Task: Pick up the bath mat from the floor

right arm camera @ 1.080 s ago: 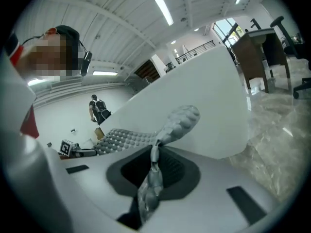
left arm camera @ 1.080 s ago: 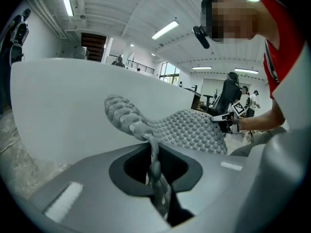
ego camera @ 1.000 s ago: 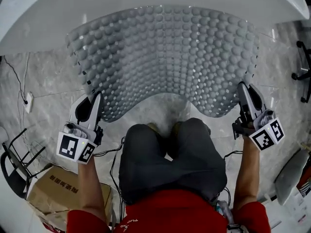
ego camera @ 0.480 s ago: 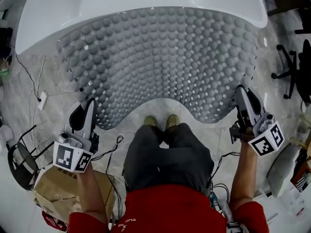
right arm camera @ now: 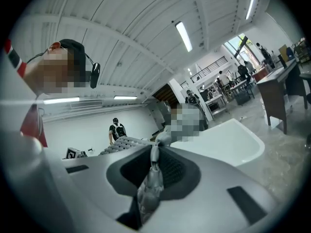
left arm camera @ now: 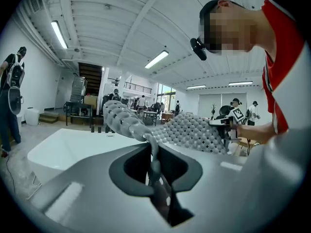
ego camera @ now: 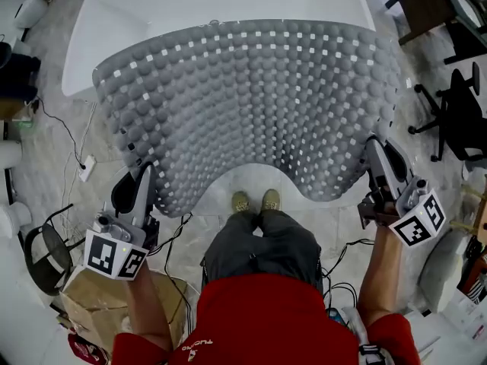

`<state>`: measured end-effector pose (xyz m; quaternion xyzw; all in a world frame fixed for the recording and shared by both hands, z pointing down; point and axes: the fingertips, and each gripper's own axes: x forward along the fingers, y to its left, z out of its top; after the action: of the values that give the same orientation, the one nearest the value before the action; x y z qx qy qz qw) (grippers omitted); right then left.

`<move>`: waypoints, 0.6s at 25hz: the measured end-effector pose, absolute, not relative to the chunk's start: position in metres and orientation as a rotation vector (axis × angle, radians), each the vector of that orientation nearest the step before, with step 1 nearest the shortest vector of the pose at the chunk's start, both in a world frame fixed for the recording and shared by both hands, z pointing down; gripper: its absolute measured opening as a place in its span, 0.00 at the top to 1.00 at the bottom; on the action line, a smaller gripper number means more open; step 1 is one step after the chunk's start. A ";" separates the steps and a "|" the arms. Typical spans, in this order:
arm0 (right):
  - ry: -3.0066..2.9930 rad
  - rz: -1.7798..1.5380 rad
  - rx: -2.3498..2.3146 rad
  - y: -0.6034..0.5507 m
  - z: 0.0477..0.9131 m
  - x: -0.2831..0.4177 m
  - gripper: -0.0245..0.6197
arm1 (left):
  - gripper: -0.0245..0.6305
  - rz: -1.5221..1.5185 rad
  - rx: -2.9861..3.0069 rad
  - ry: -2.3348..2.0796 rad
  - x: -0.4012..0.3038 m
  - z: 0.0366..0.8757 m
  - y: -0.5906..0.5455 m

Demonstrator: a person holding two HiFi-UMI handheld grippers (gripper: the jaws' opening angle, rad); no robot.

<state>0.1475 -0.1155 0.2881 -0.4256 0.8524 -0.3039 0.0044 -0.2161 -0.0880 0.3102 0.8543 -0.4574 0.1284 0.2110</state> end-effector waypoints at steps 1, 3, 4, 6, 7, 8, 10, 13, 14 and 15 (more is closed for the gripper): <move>2.668 -0.945 -1.333 -0.115 0.282 0.145 0.90 | 0.90 0.334 2.379 -1.268 -0.218 0.306 -0.089; 2.655 -0.934 -1.325 -0.114 0.257 0.144 0.90 | 0.90 0.304 2.391 -1.269 -0.219 0.282 -0.090; 2.644 -0.928 -1.316 -0.113 0.238 0.146 0.90 | 0.90 0.299 2.400 -1.275 -0.217 0.262 -0.090; 2.623 -0.903 -1.289 -0.113 0.204 0.153 0.90 | 0.90 0.292 2.425 -1.291 -0.210 0.224 -0.091; 2.615 -0.888 -1.276 -0.112 0.194 0.157 0.90 | 0.90 0.286 2.438 -1.298 -0.206 0.212 -0.091; 2.606 -0.877 -1.268 -0.111 0.191 0.161 0.90 | 0.90 0.283 2.447 -1.299 -0.203 0.209 -0.090; 2.584 -0.874 -1.262 -0.103 0.213 0.165 0.90 | 0.90 0.298 2.458 -1.290 -0.201 0.225 -0.087; 2.604 -0.873 -1.253 -0.101 0.285 0.166 0.90 | 0.90 0.294 2.442 -1.304 -0.205 0.298 -0.081; 2.628 -0.875 -1.245 -0.103 0.316 0.166 0.90 | 0.90 0.275 2.424 -1.318 -0.205 0.334 -0.077; 2.650 -0.884 -1.236 -0.106 0.350 0.167 0.90 | 0.90 0.256 2.404 -1.330 -0.205 0.372 -0.074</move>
<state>0.1673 -0.1061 0.3500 -0.4043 0.8667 -0.2890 0.0436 -0.2045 -0.0742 0.3723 0.8554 -0.4732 0.0912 0.1899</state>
